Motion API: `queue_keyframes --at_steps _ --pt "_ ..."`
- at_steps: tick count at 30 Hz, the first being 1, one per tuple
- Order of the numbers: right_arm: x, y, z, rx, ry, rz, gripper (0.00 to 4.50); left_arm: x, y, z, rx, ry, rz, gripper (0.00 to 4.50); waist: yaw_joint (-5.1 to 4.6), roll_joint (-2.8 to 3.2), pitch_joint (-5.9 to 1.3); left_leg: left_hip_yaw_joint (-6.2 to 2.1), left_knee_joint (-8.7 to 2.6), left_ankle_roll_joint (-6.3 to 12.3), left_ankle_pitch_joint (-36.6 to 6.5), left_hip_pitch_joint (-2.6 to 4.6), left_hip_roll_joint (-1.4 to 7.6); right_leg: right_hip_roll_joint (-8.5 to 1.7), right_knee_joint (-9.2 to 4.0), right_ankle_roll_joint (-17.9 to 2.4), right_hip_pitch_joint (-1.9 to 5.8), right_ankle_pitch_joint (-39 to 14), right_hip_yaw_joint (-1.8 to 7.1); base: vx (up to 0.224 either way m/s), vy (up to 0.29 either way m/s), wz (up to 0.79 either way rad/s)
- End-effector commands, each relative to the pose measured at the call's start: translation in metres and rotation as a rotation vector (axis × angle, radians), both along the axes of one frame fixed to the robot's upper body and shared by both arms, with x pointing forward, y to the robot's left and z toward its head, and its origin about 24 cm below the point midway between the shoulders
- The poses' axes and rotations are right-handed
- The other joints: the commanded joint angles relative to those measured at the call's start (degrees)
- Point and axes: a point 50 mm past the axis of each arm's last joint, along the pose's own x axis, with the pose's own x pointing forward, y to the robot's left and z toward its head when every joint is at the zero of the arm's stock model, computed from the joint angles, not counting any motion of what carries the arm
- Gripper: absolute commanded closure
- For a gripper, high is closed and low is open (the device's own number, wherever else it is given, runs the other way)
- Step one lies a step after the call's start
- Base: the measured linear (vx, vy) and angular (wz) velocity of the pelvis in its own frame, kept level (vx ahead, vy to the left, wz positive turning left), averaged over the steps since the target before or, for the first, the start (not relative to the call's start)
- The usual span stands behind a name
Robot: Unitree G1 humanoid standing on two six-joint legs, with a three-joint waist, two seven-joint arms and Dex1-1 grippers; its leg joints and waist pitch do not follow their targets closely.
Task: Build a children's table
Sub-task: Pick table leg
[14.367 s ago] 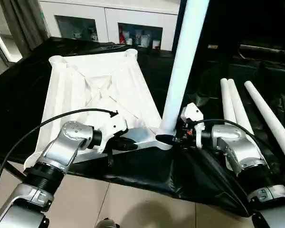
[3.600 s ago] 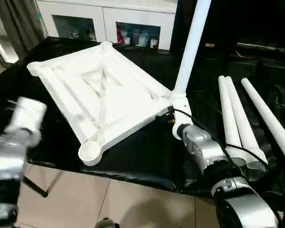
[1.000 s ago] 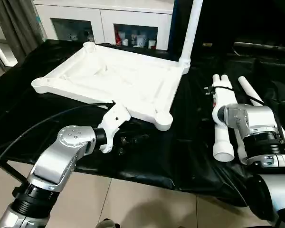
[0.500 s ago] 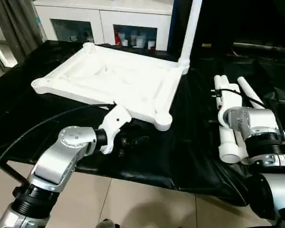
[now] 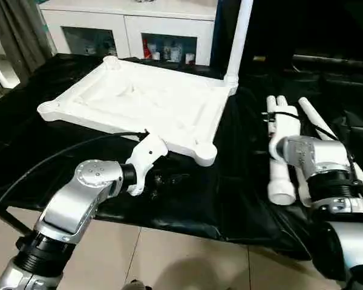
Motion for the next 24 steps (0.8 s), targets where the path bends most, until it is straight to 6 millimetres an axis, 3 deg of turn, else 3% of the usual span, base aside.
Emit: queue_keyframes --at_steps 1,6,10,15,24 --pt "0.001 -0.001 0.007 0.014 -0.041 0.004 0.10 0.001 -0.001 0.002 0.016 -0.012 -0.011 2.04 0.19 0.22 -4.49 -0.09 -3.68 -2.37 -11.34 0.70 0.54 -2.46 -4.08 -10.81 3.06 -8.83 2.71 0.000 0.000 0.00" --pt "0.004 -0.016 0.013 -0.042 -0.063 -0.103 0.10 -0.001 -0.001 0.001 0.014 -0.010 -0.011 2.04 0.24 0.06 -4.55 0.08 -3.57 -2.47 -10.20 0.72 0.46 -2.38 -4.00 -10.96 3.04 -8.25 2.77 0.000 0.000 0.00" --pt "-0.003 -0.027 -0.005 -0.087 0.043 -0.157 0.10 -0.001 -0.001 0.001 0.013 -0.007 -0.012 2.04 0.28 -0.18 -4.50 0.10 -3.57 -2.56 -10.22 0.63 0.38 -2.45 -4.05 -10.66 3.11 -9.27 2.75 0.000 0.000 0.00" --pt "-0.010 -0.029 -0.017 -0.101 0.109 -0.176 0.10 -0.002 0.000 0.001 0.012 -0.002 -0.013 2.04 0.14 -0.15 -4.45 0.06 -3.59 -2.44 -10.65 0.57 0.38 -2.49 -4.21 -9.89 3.08 -10.57 2.68 0.000 0.000 0.00" --pt "-0.011 -0.023 -0.025 -0.007 0.158 -0.177 0.10 -0.001 0.001 0.000 0.024 0.000 -0.015 2.04 0.14 -0.02 -4.54 0.06 -3.53 -2.37 -10.92 0.67 0.40 -2.47 -4.09 -10.47 3.08 -9.44 2.70 0.000 0.000 0.00"
